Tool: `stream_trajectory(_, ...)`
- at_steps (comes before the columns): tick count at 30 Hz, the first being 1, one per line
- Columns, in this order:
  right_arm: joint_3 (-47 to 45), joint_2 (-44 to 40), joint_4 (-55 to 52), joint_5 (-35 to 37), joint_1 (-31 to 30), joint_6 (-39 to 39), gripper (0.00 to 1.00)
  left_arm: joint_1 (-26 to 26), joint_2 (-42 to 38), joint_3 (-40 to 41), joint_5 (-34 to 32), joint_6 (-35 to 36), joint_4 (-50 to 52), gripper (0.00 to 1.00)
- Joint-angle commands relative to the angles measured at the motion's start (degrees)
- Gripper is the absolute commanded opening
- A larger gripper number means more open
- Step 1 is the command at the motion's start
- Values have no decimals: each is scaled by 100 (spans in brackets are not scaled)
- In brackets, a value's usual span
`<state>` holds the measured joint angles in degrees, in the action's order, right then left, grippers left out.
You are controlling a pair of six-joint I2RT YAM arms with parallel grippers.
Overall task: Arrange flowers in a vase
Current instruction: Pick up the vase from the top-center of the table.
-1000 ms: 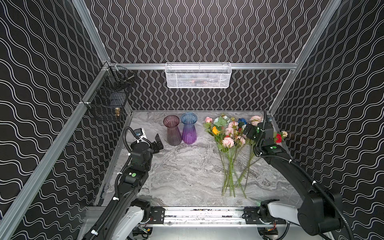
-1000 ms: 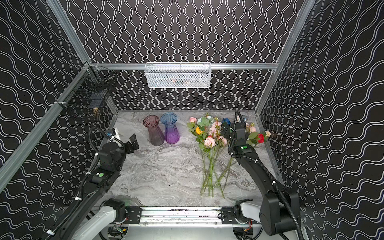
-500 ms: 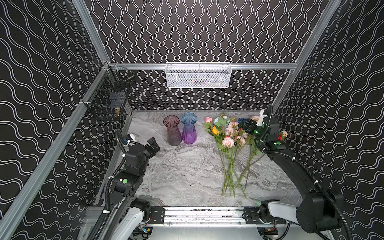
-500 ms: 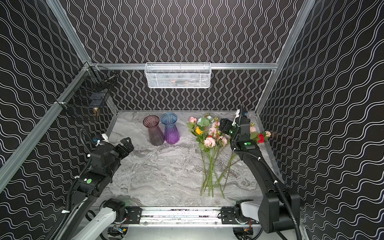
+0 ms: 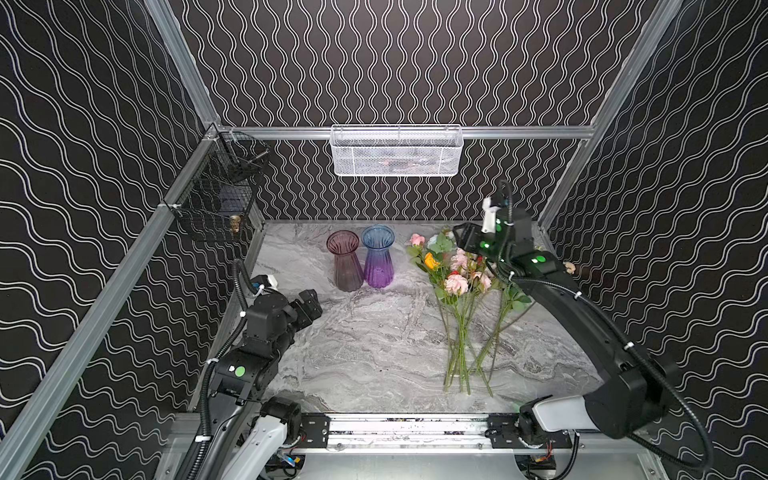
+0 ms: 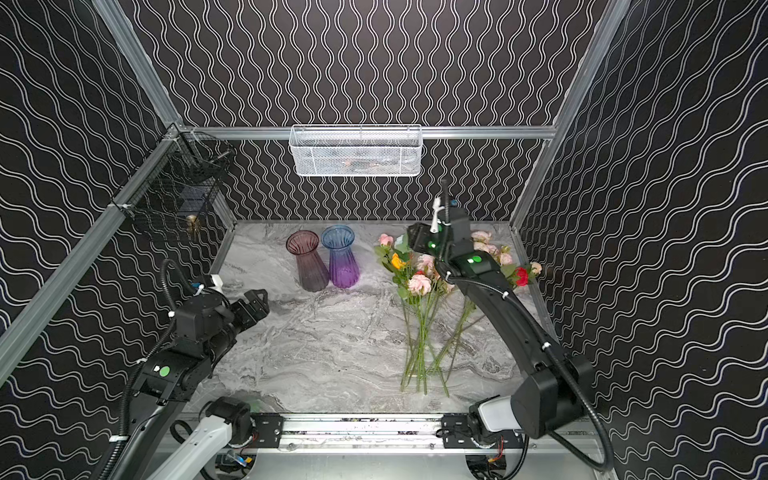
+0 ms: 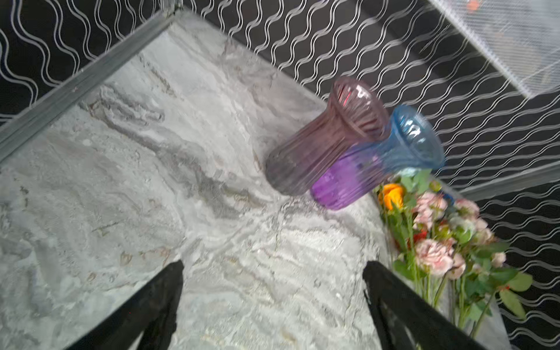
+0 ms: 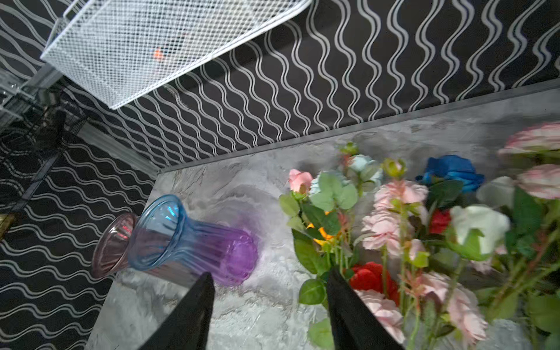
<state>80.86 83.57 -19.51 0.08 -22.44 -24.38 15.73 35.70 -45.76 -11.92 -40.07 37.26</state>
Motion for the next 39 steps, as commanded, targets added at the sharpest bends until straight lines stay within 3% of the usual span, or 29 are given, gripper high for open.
stream_trajectory(1,528,393,-797,181,-199,23,62,0,79,-65,168,110,360,97)
stream_trajectory(6,1260,1037,-962,88,-650,-70,64,0,64,-56,526,219,546,97)
stream_trajectory(10,2129,1731,-1354,424,-991,-87,67,0,-127,52,732,209,489,97)
stream_trajectory(19,3132,2789,-1487,162,-1152,-311,65,-4,-435,197,984,176,687,97)
stream_trajectory(26,3455,3207,-1566,114,-1271,-445,57,-38,-593,366,1185,61,551,95)
stream_trajectory(39,4040,3787,-1669,37,-1360,-524,57,-132,-471,374,1422,74,513,96)
